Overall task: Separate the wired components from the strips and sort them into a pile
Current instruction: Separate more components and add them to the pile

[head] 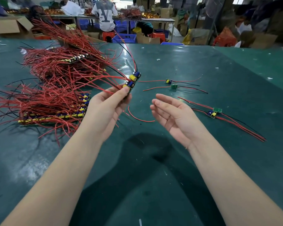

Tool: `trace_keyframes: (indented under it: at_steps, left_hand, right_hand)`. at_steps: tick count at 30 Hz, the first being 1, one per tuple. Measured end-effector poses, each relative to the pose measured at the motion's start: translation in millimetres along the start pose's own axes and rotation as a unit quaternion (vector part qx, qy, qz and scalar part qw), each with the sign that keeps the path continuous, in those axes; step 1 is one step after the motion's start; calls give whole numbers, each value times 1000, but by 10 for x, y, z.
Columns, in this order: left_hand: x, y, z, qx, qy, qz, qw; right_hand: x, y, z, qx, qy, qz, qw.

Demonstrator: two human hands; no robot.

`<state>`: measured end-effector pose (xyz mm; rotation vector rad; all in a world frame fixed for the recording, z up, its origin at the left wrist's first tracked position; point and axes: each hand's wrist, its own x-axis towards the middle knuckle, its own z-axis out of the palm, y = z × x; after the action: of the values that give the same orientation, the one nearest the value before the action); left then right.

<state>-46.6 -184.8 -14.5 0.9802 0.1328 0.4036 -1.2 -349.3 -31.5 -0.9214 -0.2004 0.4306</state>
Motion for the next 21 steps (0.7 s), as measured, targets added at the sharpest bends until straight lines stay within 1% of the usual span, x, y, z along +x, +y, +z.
trace_keyframes:
  at_steps: [4,9,12,16,19,21]
  left_hand:
    - [-20,-26,8,25,-4,-28,999]
    - [-55,-43,23,75,-50,-52,995]
    - [-72,-47,29,130,-79,-48,987]
    - [-83,-68,14,221,-100,-43,969]
    - [-97,-74,14,226,-104,-56,967]
    - [-99,-68,2,216,-108,-62,969]
  right_hand:
    - [-15,5,35,8,-15,2,1000]
    - [-15,-10,35,26,-13,-2,1000]
    - [4,-16,2,-41,8,-34,999]
    - [3,-25,1,-90,-1,-40,995]
    - [-3,-14,-11,-122,-4,-38,992]
    - [-5,-23,-21,-122,-12,-25,992]
